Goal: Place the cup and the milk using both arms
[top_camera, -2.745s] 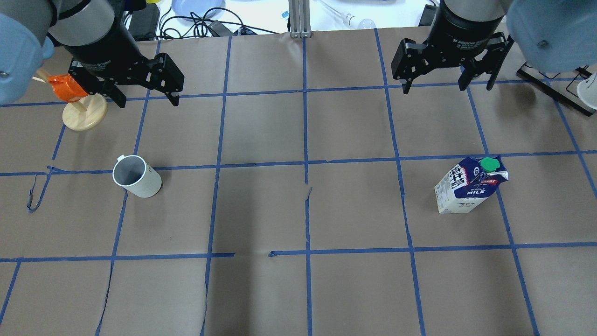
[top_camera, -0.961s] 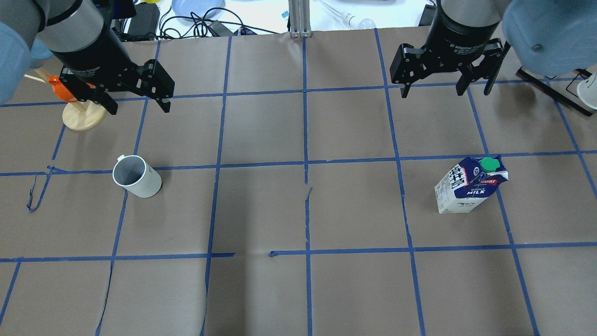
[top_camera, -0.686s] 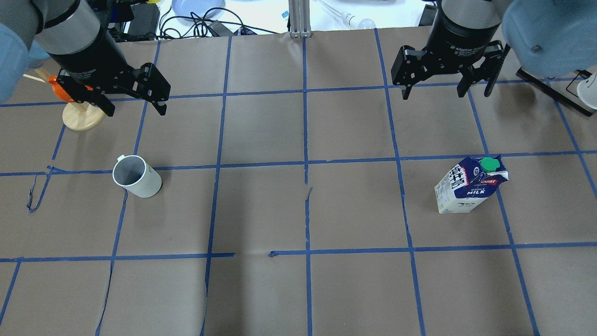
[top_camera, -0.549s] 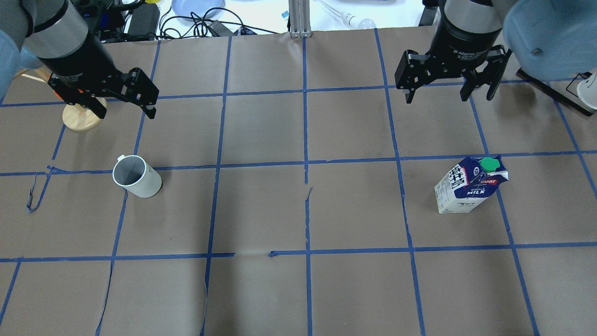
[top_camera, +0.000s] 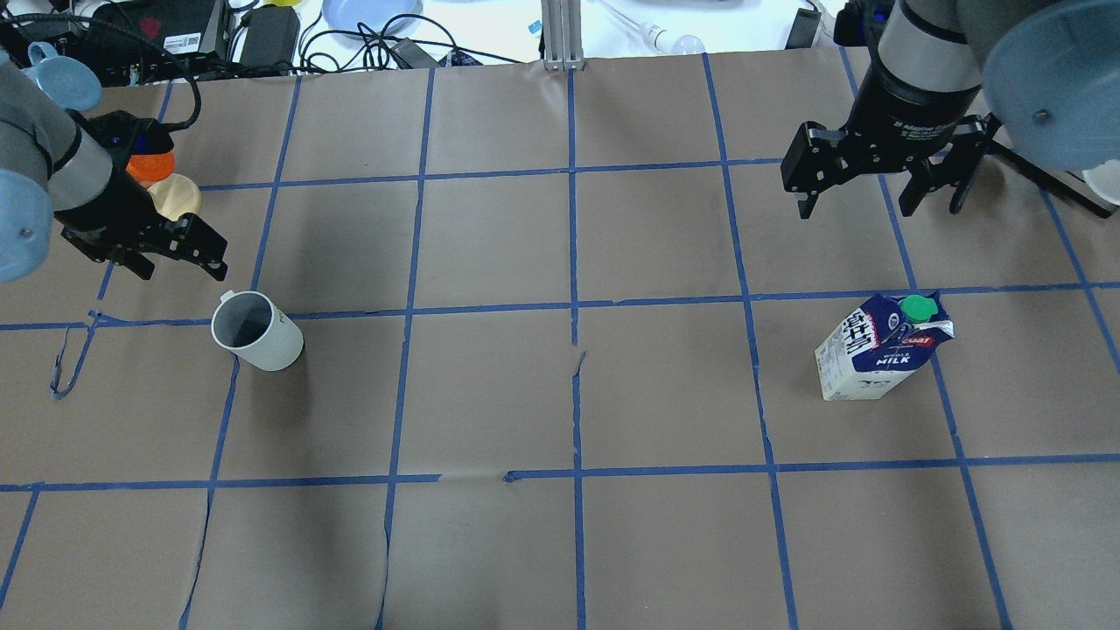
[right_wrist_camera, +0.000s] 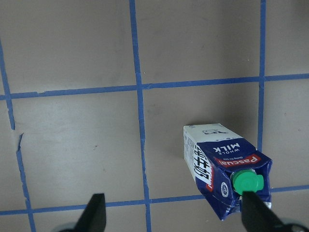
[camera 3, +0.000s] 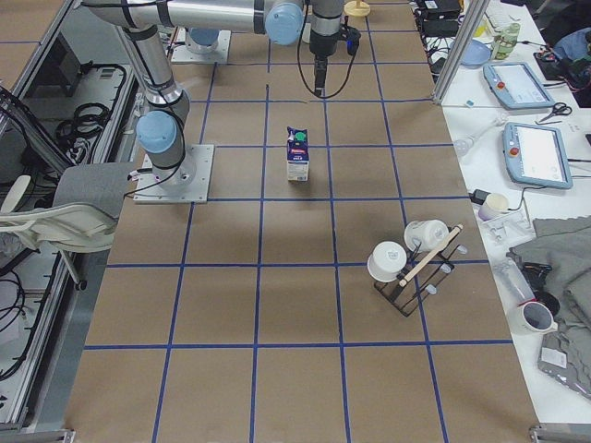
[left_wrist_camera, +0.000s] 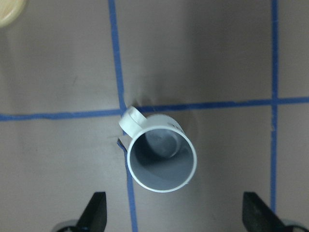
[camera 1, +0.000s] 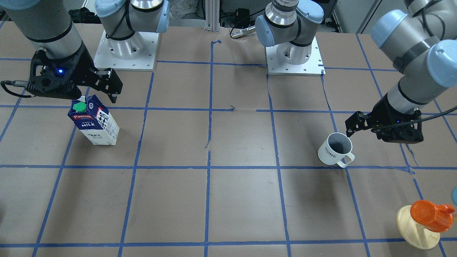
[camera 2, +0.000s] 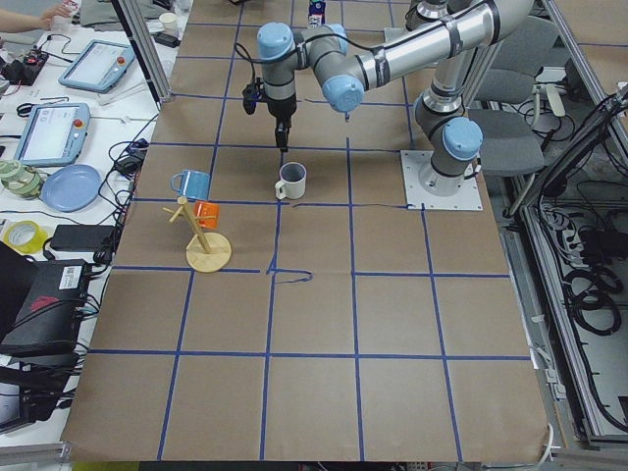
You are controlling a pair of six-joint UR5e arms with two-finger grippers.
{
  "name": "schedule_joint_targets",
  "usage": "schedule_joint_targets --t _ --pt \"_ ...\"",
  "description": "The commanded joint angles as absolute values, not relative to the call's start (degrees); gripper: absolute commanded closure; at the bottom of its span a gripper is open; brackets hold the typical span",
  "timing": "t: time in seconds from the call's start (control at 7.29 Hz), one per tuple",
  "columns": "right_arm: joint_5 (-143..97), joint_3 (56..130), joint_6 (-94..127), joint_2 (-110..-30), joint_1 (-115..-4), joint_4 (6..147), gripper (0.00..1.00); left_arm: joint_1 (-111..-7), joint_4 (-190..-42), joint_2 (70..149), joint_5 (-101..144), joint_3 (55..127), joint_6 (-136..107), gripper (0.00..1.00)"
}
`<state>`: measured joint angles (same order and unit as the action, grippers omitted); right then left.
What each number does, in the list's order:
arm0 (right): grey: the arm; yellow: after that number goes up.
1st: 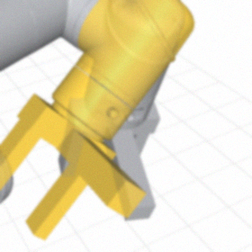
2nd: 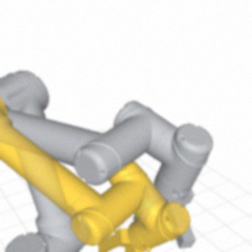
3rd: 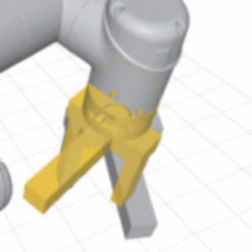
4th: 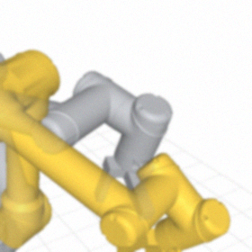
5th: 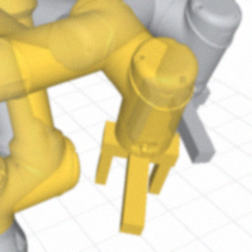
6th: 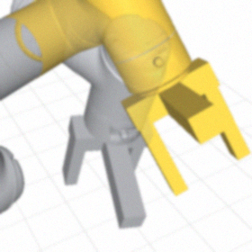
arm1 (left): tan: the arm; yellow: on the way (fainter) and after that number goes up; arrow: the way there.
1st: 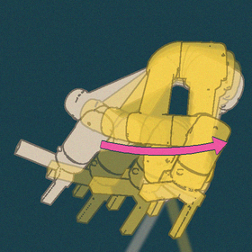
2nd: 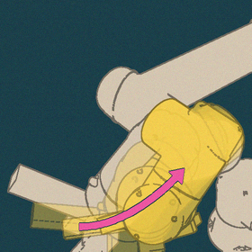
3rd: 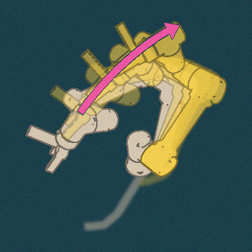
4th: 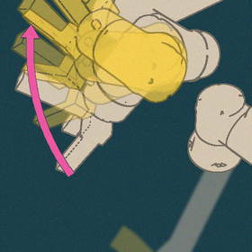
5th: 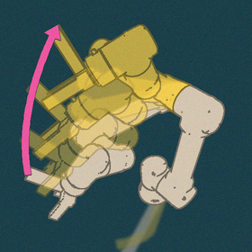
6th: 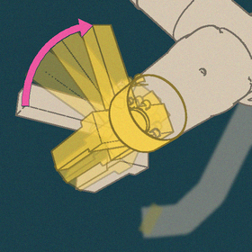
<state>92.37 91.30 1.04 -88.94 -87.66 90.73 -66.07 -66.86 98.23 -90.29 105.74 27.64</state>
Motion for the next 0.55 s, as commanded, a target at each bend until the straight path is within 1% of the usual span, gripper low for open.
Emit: schedule_joint_targets --t 0.0,0.27,0.41 --pt "89.9 88.1 5.8 -89.2 -88.7 90.4 0.00 -64.0 -59.7 101.6 -89.8 109.9 30.1 0.08" --pt "89.6 87.7 6.4 -89.3 -90.3 89.6 0.00 -64.0 -59.8 103.3 -89.7 110.7 30.2 0.26" --pt "90.3 87.9 6.6 -89.0 -91.3 90.0 0.00 -64.0 -59.8 104.7 -89.6 110.8 30.0 0.41"
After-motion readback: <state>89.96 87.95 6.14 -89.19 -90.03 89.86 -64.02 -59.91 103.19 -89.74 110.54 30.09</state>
